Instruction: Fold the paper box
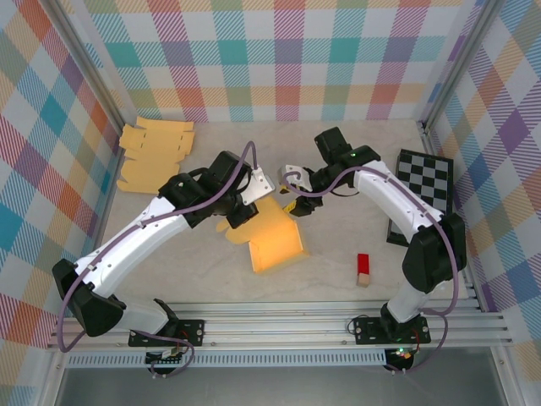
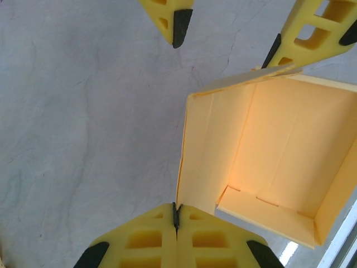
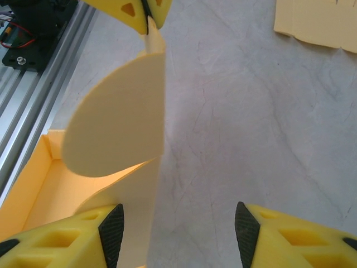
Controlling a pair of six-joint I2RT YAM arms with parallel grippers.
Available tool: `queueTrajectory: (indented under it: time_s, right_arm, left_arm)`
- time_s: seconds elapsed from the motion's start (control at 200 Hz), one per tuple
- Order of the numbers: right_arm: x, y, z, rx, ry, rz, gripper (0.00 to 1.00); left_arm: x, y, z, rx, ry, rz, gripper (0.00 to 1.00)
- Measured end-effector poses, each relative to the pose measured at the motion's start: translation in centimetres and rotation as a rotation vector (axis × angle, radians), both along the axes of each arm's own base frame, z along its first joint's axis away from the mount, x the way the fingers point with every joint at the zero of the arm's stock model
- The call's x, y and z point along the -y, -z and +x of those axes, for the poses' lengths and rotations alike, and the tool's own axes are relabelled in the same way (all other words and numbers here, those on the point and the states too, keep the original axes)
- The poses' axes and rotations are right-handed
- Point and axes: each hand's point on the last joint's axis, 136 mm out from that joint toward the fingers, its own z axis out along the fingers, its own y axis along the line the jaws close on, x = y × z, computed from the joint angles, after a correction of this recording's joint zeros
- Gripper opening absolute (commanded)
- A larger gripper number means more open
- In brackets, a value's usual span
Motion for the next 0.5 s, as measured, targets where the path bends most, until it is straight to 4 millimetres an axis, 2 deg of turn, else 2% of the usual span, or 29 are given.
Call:
queueTrajectory:
  time_s: [0.215, 0.5]
  right_arm:
    - [0.4, -0.1, -0.3, -0.024, 0.002, 0.003, 0.59]
    - [0.0, -0.6, 0.1, -0.022, 0.012, 0.038, 0.59]
  left_arm:
    - [0.1, -0.1, 0.0, 0.004, 0.002, -0.004, 0.0]
    - [1.5, -0.4, 0.2, 0.028, 0.026, -0.027, 0.0]
